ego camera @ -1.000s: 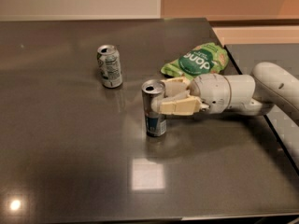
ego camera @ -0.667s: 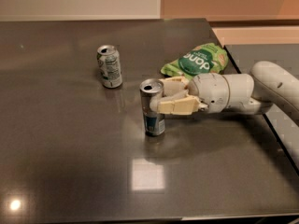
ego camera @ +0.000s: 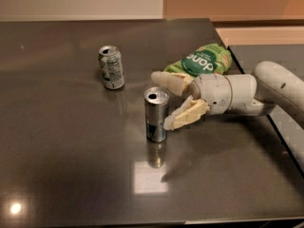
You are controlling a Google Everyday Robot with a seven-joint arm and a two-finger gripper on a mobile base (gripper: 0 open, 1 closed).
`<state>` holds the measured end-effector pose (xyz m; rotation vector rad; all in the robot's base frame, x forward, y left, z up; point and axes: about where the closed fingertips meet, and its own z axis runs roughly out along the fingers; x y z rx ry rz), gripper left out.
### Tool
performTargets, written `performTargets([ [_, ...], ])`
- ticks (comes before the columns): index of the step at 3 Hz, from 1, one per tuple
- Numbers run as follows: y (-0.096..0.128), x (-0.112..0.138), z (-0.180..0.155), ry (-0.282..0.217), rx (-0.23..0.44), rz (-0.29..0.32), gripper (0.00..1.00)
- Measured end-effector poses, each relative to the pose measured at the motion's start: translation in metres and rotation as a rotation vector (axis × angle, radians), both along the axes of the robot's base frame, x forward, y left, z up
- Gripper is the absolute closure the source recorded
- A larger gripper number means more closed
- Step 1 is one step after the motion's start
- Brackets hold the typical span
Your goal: Place redbull can upright
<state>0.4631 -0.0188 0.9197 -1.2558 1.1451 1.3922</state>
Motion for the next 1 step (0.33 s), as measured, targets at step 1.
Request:
performTargets([
  [1, 0.0001, 0.0, 0.0, 0.0, 0.0, 0.0, 0.0],
])
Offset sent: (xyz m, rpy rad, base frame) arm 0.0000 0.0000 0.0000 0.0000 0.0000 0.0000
